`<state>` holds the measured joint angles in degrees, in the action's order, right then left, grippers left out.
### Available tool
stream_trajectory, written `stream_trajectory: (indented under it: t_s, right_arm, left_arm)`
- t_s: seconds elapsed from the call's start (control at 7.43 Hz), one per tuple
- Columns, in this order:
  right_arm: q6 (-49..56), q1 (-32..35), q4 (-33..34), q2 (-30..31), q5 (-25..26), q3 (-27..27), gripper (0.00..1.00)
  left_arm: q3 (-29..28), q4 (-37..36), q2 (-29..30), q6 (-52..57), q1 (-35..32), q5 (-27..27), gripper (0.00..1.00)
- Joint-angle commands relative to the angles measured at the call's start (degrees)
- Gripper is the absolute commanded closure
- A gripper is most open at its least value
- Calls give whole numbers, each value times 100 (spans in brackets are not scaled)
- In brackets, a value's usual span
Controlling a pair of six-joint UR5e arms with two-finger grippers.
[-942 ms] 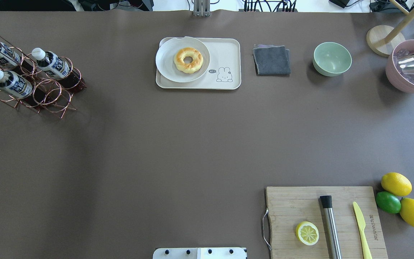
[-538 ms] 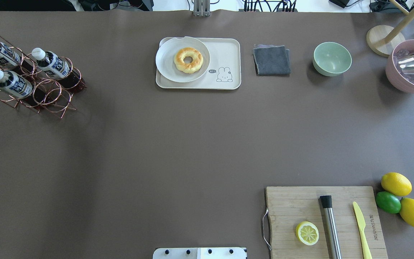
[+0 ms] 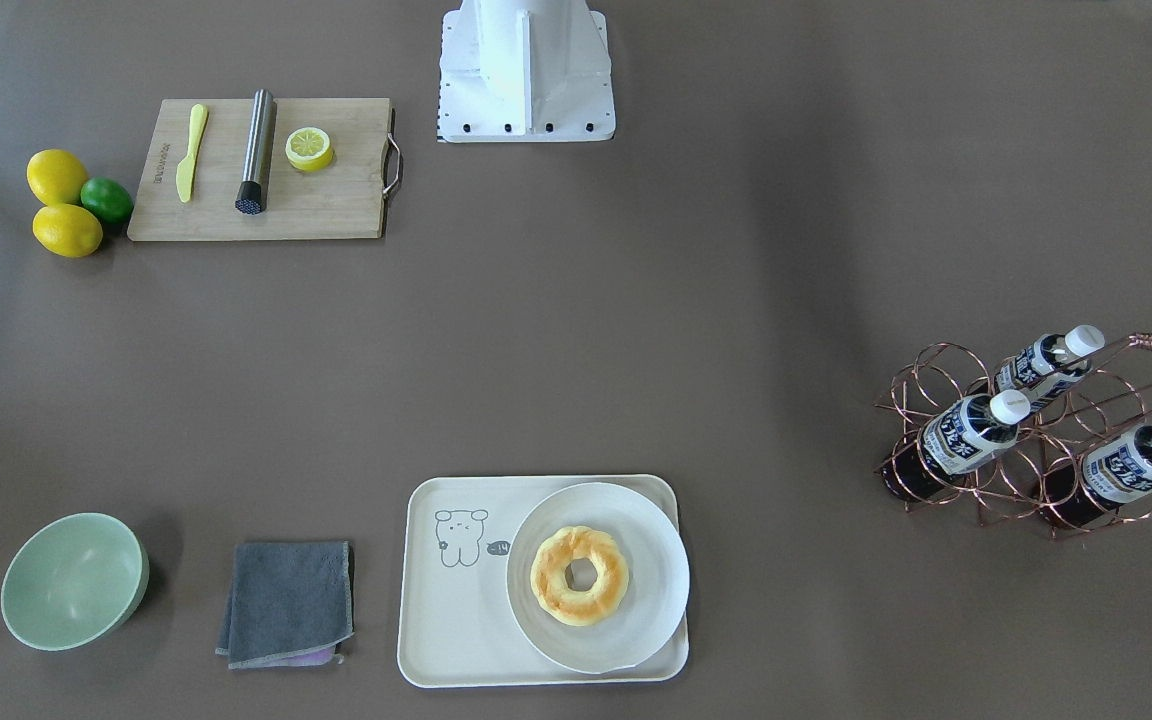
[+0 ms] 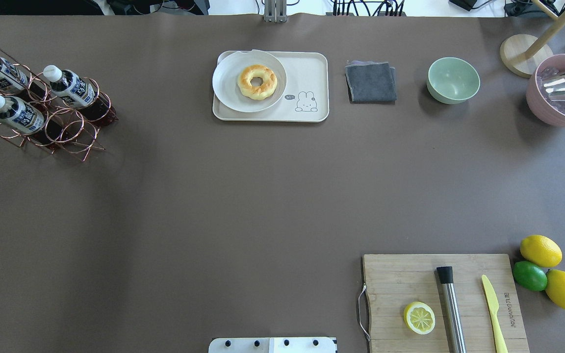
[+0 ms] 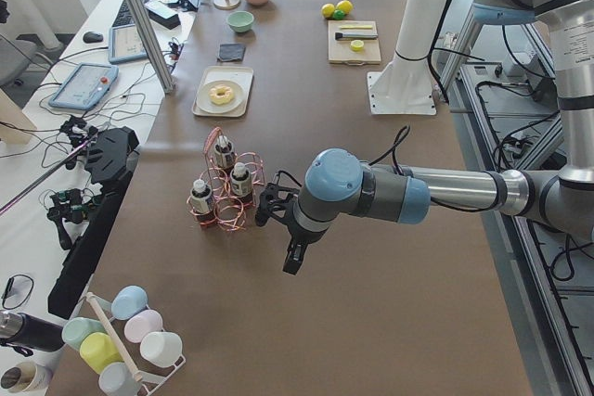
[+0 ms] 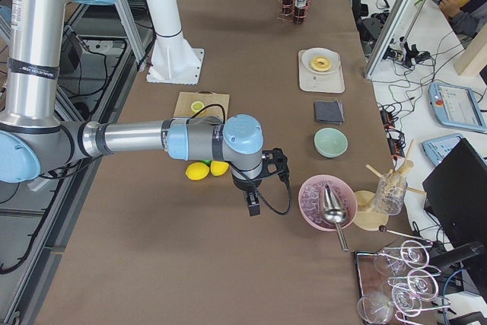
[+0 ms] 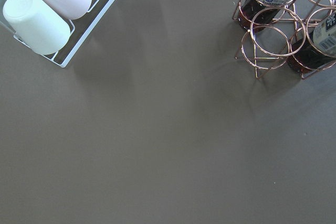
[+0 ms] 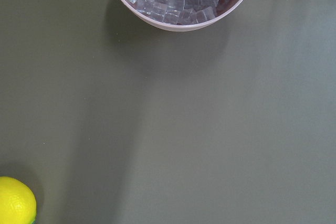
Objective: Place tea on tray
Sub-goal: 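Move the left gripper toward the copper rack of tea bottles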
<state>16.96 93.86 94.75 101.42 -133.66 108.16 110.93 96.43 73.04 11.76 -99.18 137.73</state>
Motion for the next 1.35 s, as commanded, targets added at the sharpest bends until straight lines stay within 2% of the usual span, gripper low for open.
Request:
stream_trajectory:
  t_s: [0.0, 0.81, 0.94, 1.21]
  right_arm:
    - [0, -61, 0, -8, 7, -14, 0]
    - [-123, -219, 0, -34, 16, 3, 0]
    - [-123, -219, 0, -26, 7, 12, 0]
    - [-123, -219, 0, -26, -11, 21, 0]
  left_arm:
    - [-28, 103, -105, 72, 39, 17, 3]
    - [-55, 104, 254, -85, 337, 26, 3]
    - [-19, 243, 411, -460, 425, 34, 3]
    - [-36, 1233, 570, -1791, 958, -18, 3]
